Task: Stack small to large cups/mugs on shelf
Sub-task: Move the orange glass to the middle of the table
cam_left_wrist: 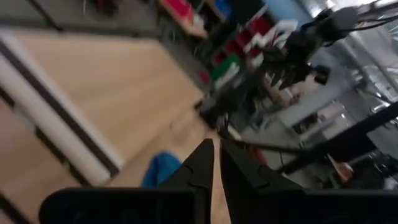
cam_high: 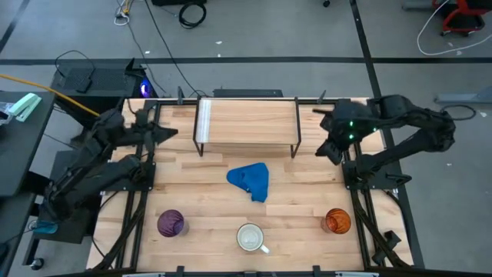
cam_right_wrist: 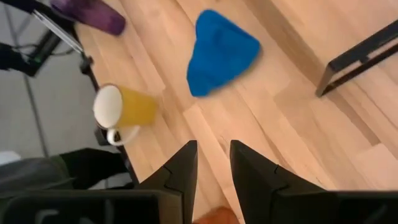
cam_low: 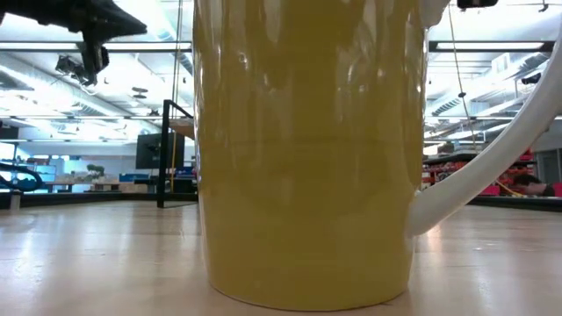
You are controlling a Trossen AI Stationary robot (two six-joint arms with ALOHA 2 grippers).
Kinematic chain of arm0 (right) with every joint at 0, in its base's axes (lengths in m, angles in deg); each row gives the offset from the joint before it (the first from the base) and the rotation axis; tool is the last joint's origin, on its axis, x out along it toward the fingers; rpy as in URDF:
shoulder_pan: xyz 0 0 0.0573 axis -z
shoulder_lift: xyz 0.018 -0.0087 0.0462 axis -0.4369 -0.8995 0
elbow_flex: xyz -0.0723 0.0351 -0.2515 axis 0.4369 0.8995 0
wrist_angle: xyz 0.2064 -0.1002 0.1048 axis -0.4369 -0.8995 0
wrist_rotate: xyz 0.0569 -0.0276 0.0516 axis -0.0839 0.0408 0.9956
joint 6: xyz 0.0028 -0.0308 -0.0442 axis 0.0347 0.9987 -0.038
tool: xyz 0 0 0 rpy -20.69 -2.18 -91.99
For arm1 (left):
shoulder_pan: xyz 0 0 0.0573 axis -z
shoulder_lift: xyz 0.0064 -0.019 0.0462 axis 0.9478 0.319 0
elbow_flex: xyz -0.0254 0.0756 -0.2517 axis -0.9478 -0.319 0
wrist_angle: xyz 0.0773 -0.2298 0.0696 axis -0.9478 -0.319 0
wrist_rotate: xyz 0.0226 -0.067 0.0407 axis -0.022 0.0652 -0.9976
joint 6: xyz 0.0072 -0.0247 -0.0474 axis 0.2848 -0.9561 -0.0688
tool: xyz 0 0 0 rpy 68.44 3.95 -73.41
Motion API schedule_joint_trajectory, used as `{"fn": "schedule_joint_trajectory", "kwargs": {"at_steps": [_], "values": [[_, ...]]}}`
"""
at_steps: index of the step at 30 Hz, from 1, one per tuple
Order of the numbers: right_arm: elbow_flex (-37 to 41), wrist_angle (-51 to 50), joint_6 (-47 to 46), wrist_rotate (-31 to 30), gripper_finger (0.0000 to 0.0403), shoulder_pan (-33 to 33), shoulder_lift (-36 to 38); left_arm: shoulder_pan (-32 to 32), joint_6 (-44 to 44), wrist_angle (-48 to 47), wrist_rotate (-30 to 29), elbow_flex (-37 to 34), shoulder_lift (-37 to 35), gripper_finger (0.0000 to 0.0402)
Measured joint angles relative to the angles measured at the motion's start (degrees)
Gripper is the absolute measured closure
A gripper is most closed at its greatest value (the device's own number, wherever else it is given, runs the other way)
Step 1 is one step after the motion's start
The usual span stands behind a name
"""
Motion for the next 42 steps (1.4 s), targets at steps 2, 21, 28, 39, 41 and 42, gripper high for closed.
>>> {"fn": "schedule_joint_trajectory", "kwargs": {"at_steps": [2, 21, 28, 39, 41, 42], "values": [[0.0, -1.3, -2.8, -1.9, 0.03, -3.5, -0.8, 0.0, -0.2, -3.0, 1.6, 0.0, 1.0, 0.0367], [12.6, -11.1, -48.9, -4.6, 0.03, -38.3, -4.6, 0.0, 10.4, -52.1, -14.1, 13.1, 5.1, 0.0377], [19.6, 1.5, -64.3, -3.9, 0.03, -48.0, -4.7, 0.0, 11.9, -52.7, -16.0, 13.1, 5.1, 0.0377], [23.5, 8.4, -74.0, -4.0, 0.03, -54.3, -8.5, 0.0, 13.4, -52.9, -16.1, 13.0, 5.1, 0.0373], [23.5, 8.3, -74.5, -4.0, 0.03, -54.8, -9.4, 0.0, 13.4, -52.9, -16.2, 13.0, 5.1, 0.0373], [23.5, 8.1, -74.5, -4.0, 0.03, -54.8, -9.9, 0.0, 13.4, -52.9, -16.5, 13.0, 5.1, 0.0373]]}}
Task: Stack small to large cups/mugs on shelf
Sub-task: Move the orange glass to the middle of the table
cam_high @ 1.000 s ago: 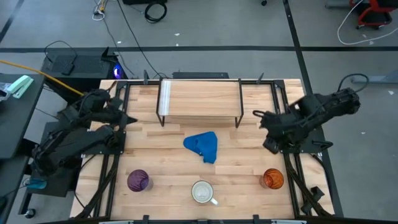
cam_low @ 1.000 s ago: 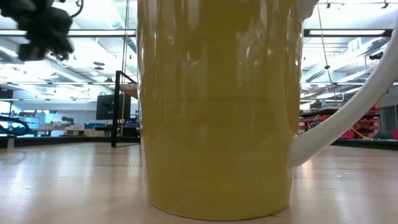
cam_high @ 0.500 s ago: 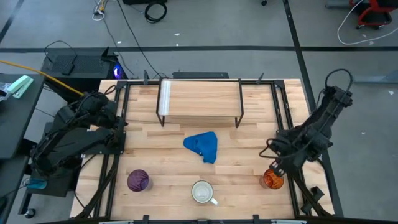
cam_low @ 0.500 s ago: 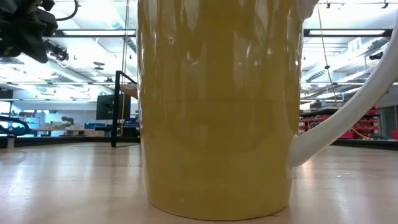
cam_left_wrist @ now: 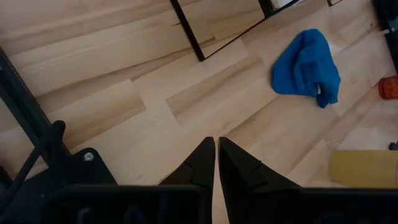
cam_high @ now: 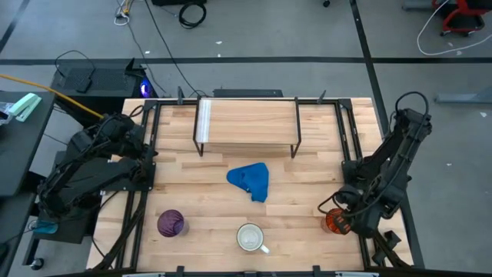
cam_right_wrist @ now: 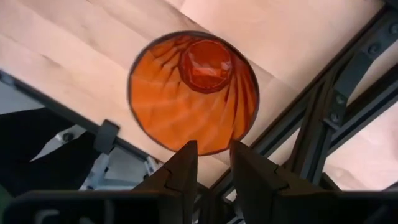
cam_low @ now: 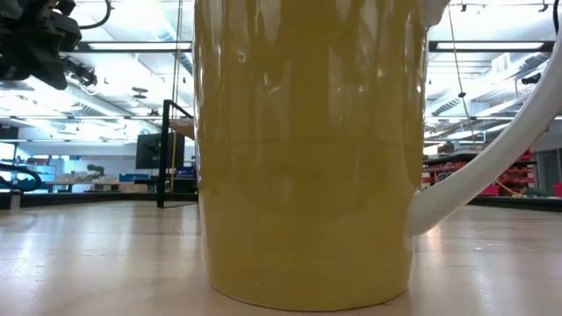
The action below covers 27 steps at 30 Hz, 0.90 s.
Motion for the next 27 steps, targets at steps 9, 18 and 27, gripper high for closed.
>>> {"fn": "schedule_joint_trajectory", "kwargs": {"at_steps": [9, 18, 27], "values": [[0.0, -2.0, -3.5, 0.0, 0.03, 0.0, -2.0, 0.0, 0.5, 0.0, -1.1, 0.0, 0.0, 0.0366], [0.0, -4.0, -6.9, 0.0, 0.03, 0.0, -2.0, 0.0, 1.4, 0.0, -1.3, 0.0, 0.0, 0.0365], [1.3, -2.7, -7.8, 0.0, 0.03, -0.1, -2.2, 0.0, 1.6, 0.0, -1.3, 0.0, 0.0, 0.0362]]}}
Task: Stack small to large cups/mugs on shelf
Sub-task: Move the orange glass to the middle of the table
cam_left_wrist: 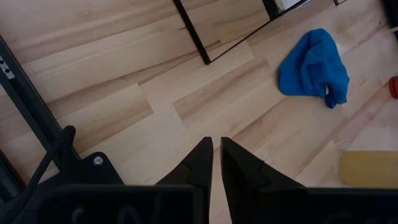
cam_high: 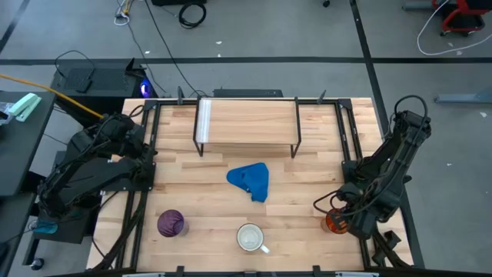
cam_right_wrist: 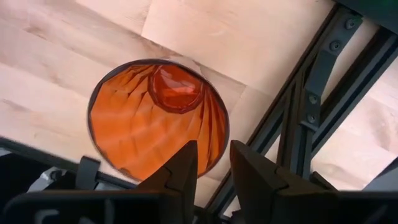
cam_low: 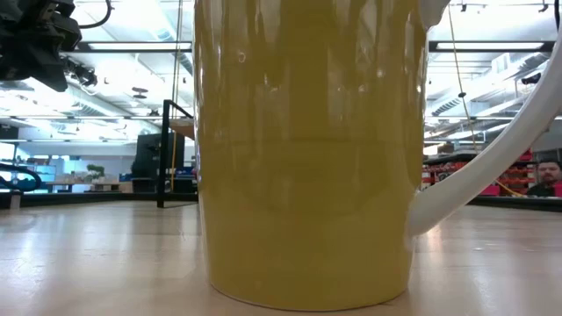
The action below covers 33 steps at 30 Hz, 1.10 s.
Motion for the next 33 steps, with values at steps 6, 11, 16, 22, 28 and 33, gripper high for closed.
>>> {"fn": "schedule_joint_trajectory", "kwargs": {"at_steps": [6, 11, 16, 22, 28, 33], "values": [[3.4, 5.0, -1.6, 0.0, 0.03, -0.2, 0.0, 0.0, 0.0, 0.0, 0.0, 0.0, 0.0, 0.0359], [3.5, 4.5, -2.1, 0.0, 0.03, -0.2, 0.0, 0.0, 0.0, 0.0, 0.0, 0.0, 0.0, 0.0362], [3.5, 4.6, -2.0, 0.0, 0.03, -0.2, 0.6, 0.0, -0.1, 0.0, 0.0, 0.0, 0.0, 0.0359], [3.5, 3.3, -2.1, 0.0, 0.03, -0.2, 2.9, 0.0, -0.1, 0.0, 0.0, 0.0, 0.0, 0.0361], [3.5, 1.6, -1.6, 0.0, 0.03, -0.2, 2.8, 0.0, -0.2, 0.0, 0.0, 0.0, 0.0, 0.0359], [3.5, 1.5, -0.6, 0.4, 0.03, -0.6, 1.6, 0.0, -0.5, 0.0, 0.0, 0.0, 0.0, 0.0356]]}}
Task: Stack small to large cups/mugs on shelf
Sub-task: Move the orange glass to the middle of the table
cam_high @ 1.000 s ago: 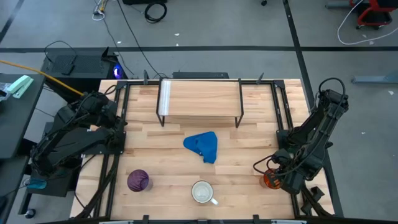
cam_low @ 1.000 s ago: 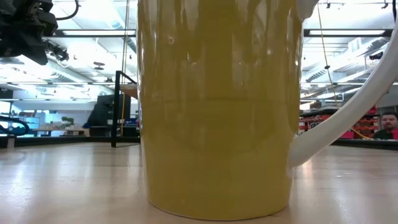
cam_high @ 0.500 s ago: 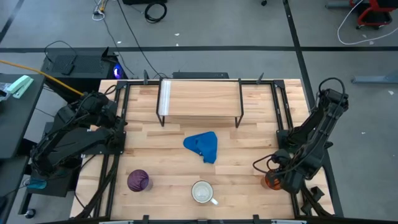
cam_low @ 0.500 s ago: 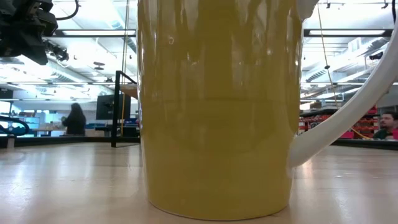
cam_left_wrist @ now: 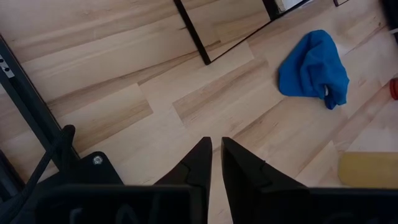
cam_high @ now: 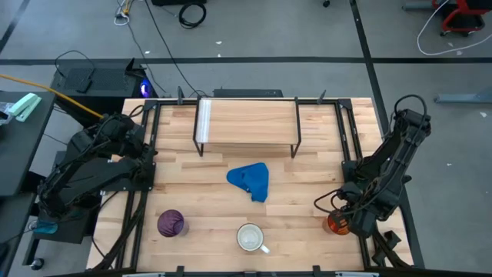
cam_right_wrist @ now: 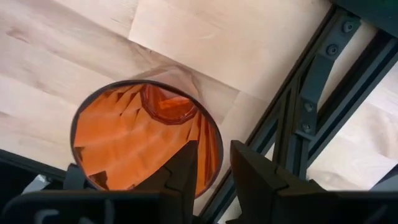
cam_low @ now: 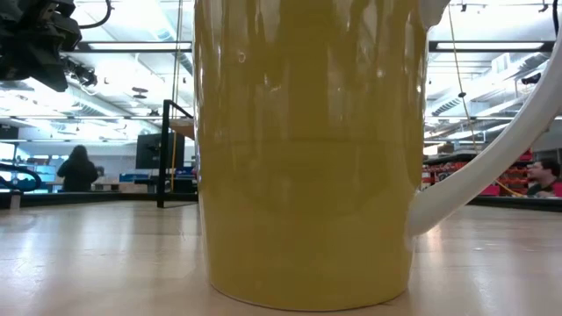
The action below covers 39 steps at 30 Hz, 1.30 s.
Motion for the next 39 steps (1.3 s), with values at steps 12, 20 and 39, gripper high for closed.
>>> {"fn": "schedule_joint_trajectory", "kwargs": {"at_steps": [12, 20, 39], "values": [[3.6, 5.1, -1.1, 0.4, 0.03, -0.7, -0.1, 0.0, 0.2, 0.4, 0.0, 0.0, 0.0, 0.0358], [4.0, 5.2, -1.5, 0.0, 0.03, -0.6, -0.1, 0.0, 0.3, 0.7, 0.0, 0.0, 0.0, 0.0359], [4.0, 5.4, -0.5, -1.9, 0.039, 2.5, -0.1, 0.0, 0.0, 2.7, 0.0, 0.0, 0.0, 0.0367]]}}
